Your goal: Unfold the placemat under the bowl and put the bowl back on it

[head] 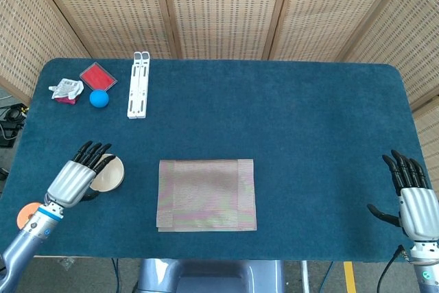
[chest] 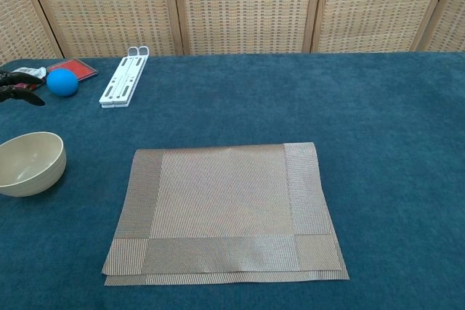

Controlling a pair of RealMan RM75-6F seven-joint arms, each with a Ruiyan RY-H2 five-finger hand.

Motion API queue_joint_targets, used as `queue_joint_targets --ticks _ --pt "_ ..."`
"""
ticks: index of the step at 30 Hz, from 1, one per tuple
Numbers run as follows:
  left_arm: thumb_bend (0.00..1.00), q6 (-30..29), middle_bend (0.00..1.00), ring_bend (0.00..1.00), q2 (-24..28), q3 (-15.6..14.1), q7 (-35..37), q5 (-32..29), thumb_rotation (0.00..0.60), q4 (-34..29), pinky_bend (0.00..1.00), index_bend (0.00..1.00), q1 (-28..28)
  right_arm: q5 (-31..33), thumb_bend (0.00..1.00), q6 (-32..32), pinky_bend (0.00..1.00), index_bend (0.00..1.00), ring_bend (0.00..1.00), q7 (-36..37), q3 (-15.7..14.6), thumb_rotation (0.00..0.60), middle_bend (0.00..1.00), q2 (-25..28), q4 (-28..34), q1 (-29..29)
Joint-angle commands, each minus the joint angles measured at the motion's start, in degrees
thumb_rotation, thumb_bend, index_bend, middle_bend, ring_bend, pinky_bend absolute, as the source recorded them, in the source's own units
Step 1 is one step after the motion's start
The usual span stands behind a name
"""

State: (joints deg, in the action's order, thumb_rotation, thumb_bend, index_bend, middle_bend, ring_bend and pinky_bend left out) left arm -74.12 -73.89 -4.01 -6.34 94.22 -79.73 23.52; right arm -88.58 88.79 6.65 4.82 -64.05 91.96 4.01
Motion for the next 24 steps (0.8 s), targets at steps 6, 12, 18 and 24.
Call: queue_joint_targets --ticks 6,12,18,24 --pt "0.38 0.5 0.0 0.0 -1.7 -3.3 -5.9 7.0 0.6 -11.3 0.0 0.51 0.0 0.0 0.13 0.2 0.0 0.05 0.0 0.2 0.0 0.6 0.0 0.2 0.2 -0.1" --pt "0.47 4.9 0.0 0.0 -7.0 -5.1 -11.4 7.5 0.6 -11.5 0.0 0.53 -0.3 0.5 0.13 0.2 0.0 0.05 0.0 1.4 0.3 0.6 0.0 0.7 0.3 -0.2" --pt "0.47 8.9 0.0 0.0 -11.1 -6.3 -15.8 5.9 0.6 -9.3 0.0 0.43 -1.0 0.6 0.13 0.1 0.0 0.05 0.0 3.0 0.4 0.6 0.0 1.2 0.4 -0.2" --pt "0.47 9.3 0.0 0.0 -11.1 -6.3 -16.9 5.1 0.6 -8.1 0.0 0.38 -1.4 0.6 0.13 0.0 0.0 0.05 0.0 3.1 0.3 0.6 0.0 1.2 0.4 -0.2"
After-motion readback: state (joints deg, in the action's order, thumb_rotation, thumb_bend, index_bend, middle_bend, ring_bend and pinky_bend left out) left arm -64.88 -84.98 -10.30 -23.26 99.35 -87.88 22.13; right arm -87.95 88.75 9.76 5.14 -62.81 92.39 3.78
